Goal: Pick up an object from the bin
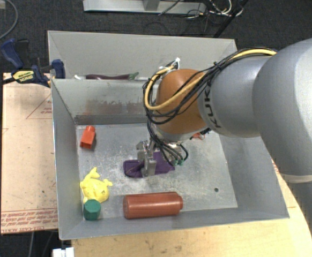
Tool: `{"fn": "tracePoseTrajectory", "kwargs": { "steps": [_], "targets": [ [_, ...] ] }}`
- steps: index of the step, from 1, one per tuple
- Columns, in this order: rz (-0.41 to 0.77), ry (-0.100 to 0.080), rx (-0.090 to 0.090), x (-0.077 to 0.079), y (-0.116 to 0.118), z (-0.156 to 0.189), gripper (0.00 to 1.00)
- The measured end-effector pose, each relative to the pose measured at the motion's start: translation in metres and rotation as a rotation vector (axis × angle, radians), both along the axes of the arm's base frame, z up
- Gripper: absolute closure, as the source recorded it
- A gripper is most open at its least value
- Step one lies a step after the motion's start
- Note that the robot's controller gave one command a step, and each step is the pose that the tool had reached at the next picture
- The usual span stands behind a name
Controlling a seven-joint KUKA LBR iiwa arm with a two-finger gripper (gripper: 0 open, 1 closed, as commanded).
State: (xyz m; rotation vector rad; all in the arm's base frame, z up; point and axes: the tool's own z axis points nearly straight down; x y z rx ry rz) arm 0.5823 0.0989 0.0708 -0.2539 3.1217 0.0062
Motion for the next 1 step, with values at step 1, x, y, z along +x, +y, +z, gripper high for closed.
{"fn": "tracePoseTrajectory", "kwargs": {
  "steps": [1],
  "targets": [
    [-0.065,-0.007,0.003,-0.0007,0.0062,0.1532,1.0]
  ]
}}
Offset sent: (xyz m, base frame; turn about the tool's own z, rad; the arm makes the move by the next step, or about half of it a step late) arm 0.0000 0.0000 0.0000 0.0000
